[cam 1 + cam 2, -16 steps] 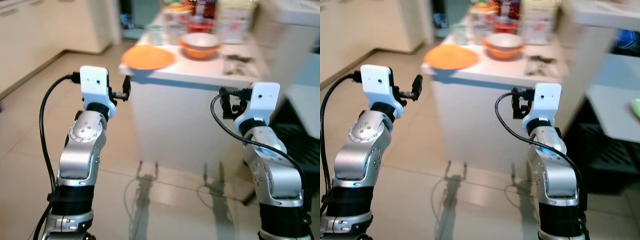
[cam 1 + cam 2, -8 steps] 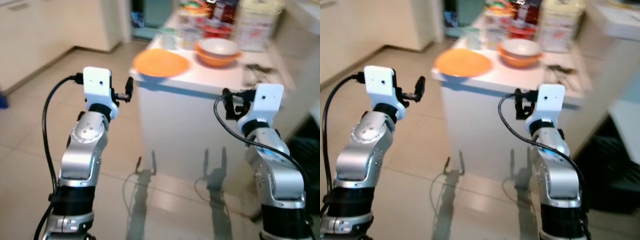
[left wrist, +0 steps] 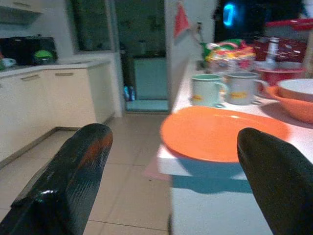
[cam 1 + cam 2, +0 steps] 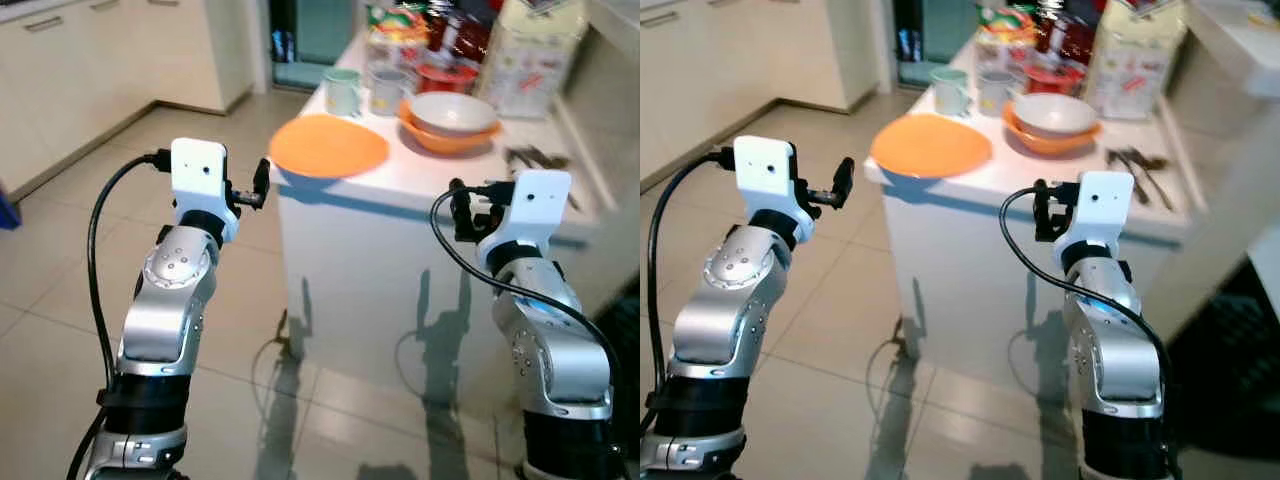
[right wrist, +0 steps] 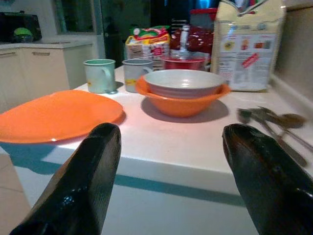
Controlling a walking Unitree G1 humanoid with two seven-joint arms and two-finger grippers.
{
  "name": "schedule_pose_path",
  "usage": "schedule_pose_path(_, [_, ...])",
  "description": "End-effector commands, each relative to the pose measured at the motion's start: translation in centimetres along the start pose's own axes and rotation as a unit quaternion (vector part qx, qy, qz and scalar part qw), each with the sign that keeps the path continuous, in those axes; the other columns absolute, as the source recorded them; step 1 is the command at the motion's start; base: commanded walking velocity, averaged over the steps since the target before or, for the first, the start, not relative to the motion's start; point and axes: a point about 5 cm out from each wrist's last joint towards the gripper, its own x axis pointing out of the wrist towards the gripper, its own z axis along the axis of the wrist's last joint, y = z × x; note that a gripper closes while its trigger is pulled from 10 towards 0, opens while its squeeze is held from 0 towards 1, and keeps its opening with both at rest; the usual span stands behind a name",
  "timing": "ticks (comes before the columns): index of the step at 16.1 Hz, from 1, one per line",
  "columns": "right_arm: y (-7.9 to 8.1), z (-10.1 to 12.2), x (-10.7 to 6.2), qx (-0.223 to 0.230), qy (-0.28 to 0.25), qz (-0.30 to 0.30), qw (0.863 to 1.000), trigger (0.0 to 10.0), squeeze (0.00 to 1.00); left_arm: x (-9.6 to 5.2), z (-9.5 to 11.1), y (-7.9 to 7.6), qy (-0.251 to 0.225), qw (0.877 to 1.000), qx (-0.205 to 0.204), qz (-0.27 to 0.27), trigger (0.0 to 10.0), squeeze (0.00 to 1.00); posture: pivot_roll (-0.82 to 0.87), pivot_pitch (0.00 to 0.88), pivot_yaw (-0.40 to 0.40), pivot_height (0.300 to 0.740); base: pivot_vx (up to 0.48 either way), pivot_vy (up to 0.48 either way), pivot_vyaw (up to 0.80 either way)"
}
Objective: Setting the table
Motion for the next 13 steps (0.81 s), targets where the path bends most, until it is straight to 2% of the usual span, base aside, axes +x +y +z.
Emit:
schedule_pose_path(1, [0.7,0.2,0.0,0.009,0.000,0.010,1.000,10.0,0.00,0.0,0.1,0.6,-0.001,1.000,0.002,0.009,10.0,0.00,0.05,0.000,-0.004,0.740,0.386,0.000,-0.80])
schedule_pose_path(8, [-0.3,1.1,-1.4,0.006,-0.016,-0.008,1.000,10.0,0.00,0.0,1.0,-0.1,-0.021,1.000,0.004,-0.018,10.0,0.00,0.05,0.000,0.002,0.740,0.387,0.000,-0.80])
schedule_pose_path(12, [-0.5,1.6,-1.3,0.009,-0.030,-0.013,0.999,10.0,0.00,0.2,1.3,-0.6,-0.029,0.999,0.004,-0.024,10.0,0.00,0.04,0.000,0.002,0.740,0.384,0.000,-0.80])
schedule_pose_path(13, [-0.4,1.8,-1.3,0.011,-0.033,-0.005,0.999,10.0,0.00,0.2,1.6,-0.7,-0.033,0.999,0.005,-0.025,10.0,0.00,0.04,0.000,-0.003,0.740,0.349,0.000,0.00])
